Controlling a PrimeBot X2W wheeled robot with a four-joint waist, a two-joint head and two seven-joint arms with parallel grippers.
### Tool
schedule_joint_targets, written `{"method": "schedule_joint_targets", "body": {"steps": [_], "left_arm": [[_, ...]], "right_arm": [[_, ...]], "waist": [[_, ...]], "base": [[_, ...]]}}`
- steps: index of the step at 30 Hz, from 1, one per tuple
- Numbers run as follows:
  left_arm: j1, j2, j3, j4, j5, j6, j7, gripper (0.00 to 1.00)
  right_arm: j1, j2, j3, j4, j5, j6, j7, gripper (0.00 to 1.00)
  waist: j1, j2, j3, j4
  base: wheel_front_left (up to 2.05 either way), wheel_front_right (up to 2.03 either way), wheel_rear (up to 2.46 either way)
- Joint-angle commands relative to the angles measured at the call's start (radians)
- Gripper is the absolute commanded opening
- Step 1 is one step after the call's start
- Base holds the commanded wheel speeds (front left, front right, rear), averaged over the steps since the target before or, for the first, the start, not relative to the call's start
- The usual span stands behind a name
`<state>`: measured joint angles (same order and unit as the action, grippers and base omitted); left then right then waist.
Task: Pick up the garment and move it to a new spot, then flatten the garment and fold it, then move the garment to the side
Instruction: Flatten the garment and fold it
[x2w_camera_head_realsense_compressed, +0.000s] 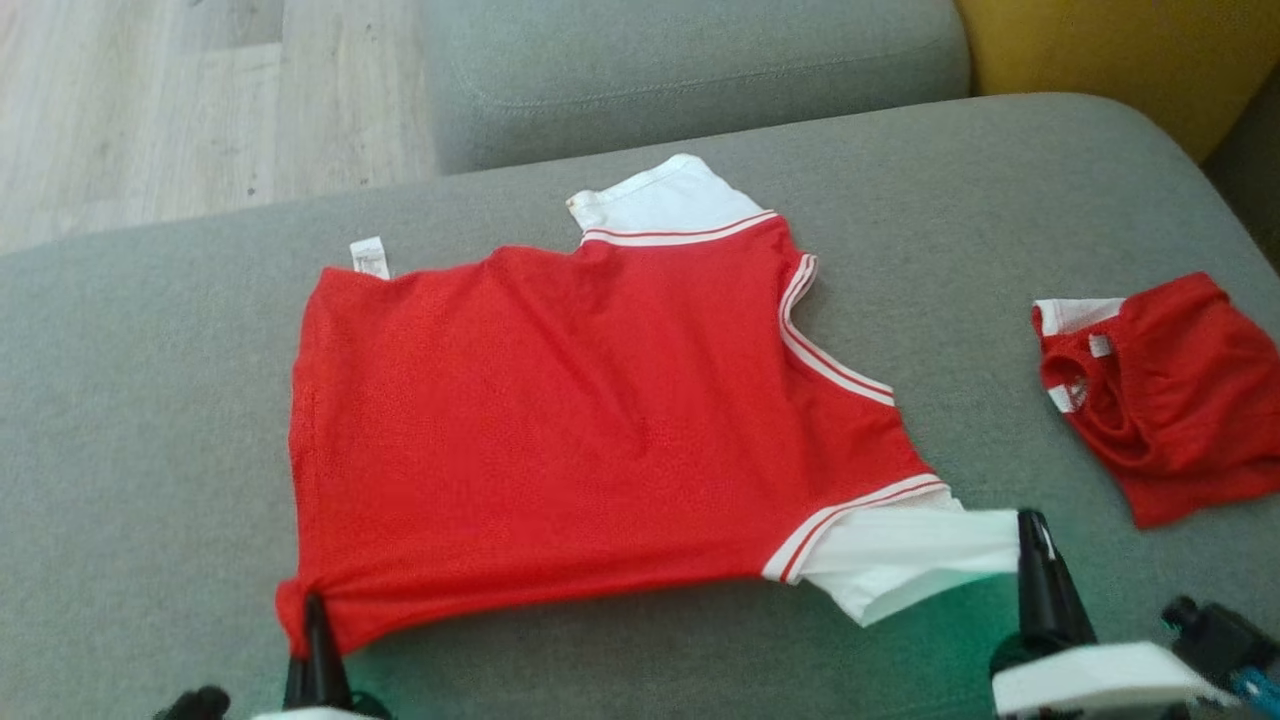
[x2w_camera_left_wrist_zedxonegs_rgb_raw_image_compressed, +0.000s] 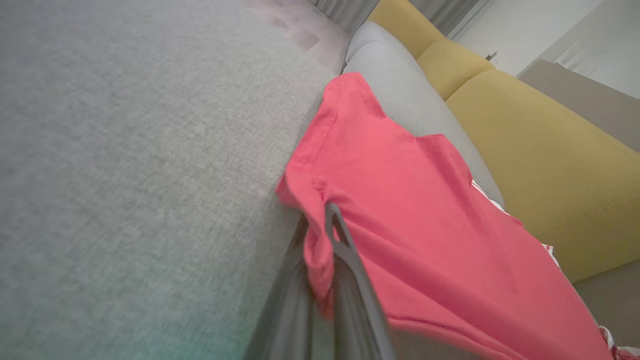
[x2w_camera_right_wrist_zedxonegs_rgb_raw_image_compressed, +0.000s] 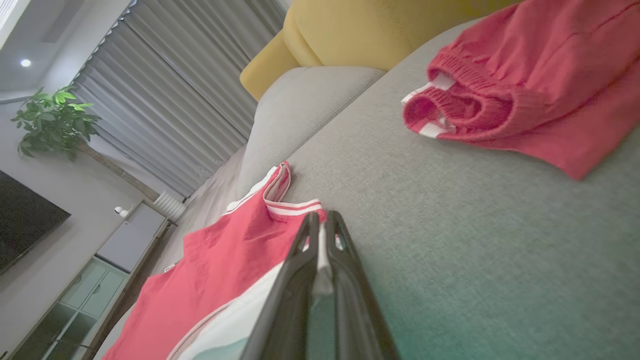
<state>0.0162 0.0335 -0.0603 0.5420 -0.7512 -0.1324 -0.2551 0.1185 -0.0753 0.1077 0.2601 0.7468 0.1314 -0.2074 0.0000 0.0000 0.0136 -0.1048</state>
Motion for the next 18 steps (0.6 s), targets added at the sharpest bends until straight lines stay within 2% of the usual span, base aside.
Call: {"method": "schedule_joint_targets", "body": {"steps": [1,6,18], "left_arm": [[-0.062,0.017,0.022,-0.029,-0.003,0.002,-0.007,0.00],[-0.161,0.017,-0.006,-0.010,0.008,0.002,-0.007,0.00],[-0.382,0.017,-0.069,0.101,-0.010,0.024,-0.007,0.00]], "right_arm": [[-0.076,-0.009,0.022,-0.032,-0.004,-0.001,0.003,0.00],[-0.215,0.009,0.046,-0.001,-0.011,-0.001,0.004,0.00],[-0.512,0.022,0.012,0.221,-0.060,-0.001,-0.028,0.00]], "waist": [[0.0000,0.0000,0.011,0.009],[0.0000,0.0000,0.070,0.034],[0.0000,0.0000,0.170,0.075]], "base": [[0.00,0.00,0.00],[0.00,0.00,0.00],[0.00,0.00,0.00]]}}
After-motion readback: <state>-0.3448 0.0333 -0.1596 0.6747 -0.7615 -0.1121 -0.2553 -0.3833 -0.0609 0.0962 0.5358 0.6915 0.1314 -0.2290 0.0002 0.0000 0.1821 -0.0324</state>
